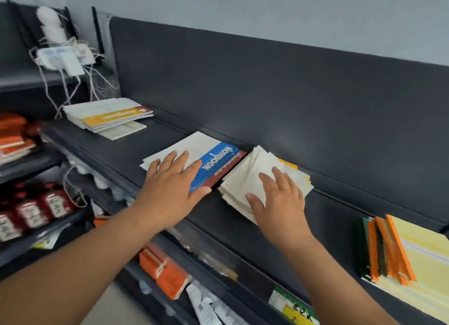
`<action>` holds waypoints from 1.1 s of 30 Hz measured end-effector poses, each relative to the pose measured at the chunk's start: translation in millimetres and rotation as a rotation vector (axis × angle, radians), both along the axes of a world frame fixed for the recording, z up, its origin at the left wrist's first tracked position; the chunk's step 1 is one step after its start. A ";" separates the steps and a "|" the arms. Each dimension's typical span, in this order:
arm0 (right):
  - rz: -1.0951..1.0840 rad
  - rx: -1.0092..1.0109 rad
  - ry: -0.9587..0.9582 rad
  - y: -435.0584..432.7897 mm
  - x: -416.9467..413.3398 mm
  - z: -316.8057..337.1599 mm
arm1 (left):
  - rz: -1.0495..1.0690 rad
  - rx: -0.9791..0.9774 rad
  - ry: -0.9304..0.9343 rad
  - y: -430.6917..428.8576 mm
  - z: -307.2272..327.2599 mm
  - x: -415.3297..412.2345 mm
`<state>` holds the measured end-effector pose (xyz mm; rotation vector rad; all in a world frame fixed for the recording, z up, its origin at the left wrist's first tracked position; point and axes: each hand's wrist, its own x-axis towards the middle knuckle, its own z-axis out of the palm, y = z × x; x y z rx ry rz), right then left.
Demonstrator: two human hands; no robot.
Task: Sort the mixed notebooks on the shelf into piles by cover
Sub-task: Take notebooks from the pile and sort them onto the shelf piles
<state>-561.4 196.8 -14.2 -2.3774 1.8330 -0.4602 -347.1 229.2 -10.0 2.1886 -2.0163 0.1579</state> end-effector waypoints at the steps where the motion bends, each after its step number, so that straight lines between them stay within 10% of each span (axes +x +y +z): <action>1: 0.033 0.006 -0.006 0.3 8.6 0.9 | 0.042 -0.002 -0.004 7.7 1.5 9.0; 16: 0.415 0.062 -0.217 21.7 197.9 23.0 | 0.331 -0.090 0.020 91.0 29.3 175.9; 33: 0.152 0.266 -0.610 -0.6 403.3 15.2 | 0.192 -0.016 0.074 47.2 28.0 397.9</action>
